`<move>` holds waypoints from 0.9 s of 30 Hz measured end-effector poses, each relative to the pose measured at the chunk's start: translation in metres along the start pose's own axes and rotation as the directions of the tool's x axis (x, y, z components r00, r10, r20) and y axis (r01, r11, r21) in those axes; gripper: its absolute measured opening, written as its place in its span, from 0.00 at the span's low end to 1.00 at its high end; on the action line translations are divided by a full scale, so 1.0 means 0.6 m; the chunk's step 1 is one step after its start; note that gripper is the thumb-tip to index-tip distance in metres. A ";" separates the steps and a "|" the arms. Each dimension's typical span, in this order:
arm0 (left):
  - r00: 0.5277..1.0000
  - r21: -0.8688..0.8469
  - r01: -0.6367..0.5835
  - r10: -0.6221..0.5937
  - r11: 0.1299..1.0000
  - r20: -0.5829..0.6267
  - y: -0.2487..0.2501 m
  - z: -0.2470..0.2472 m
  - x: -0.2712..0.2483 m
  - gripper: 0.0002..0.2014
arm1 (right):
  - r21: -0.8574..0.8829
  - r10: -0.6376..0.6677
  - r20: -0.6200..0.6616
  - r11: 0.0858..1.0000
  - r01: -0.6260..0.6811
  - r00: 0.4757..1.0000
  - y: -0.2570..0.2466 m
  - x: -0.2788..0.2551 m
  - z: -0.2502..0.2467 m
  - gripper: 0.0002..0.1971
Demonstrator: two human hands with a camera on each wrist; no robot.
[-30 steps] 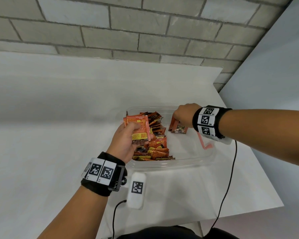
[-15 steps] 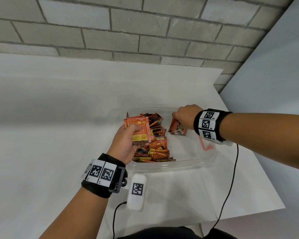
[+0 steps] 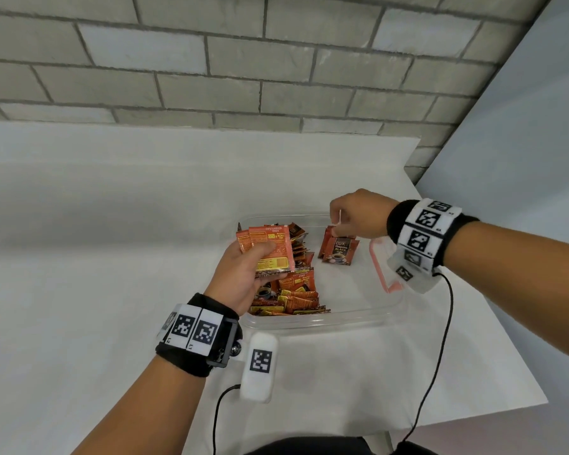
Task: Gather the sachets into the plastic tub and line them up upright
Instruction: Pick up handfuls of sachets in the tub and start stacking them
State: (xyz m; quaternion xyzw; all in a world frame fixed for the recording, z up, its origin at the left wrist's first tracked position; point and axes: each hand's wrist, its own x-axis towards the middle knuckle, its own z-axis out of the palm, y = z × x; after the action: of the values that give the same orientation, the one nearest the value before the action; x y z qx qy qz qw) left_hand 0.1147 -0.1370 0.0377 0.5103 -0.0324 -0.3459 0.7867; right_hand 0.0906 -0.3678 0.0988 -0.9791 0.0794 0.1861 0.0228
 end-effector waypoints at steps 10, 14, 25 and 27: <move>0.991 0.212 -0.071 0.045 0.975 0.125 -0.008 0.059 -0.011 0.12 | 0.793 0.019 -0.322 0.551 0.258 0.947 -0.058 -0.098 0.058 0.08; 0.995 0.086 -0.061 0.054 0.994 0.084 -0.012 0.067 -0.013 0.17 | 0.721 0.158 -0.559 0.578 0.382 0.814 -0.050 -0.117 0.069 0.08; 0.990 0.047 -0.126 0.122 0.991 0.076 -0.025 0.064 -0.020 0.12 | 0.610 0.032 -0.534 0.707 0.359 0.845 -0.044 -0.139 0.098 0.13; 0.989 0.055 -0.130 0.126 0.990 0.074 -0.027 0.065 -0.020 0.13 | 0.689 0.124 -0.459 0.674 0.265 0.880 -0.046 -0.135 0.098 0.15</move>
State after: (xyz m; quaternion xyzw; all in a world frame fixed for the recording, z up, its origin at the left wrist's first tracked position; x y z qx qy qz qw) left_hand 0.0817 -0.1645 0.0465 0.5178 -0.1030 -0.3112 0.7902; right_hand -0.0004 -0.3241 0.0743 -0.9030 0.1112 -0.1053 0.4014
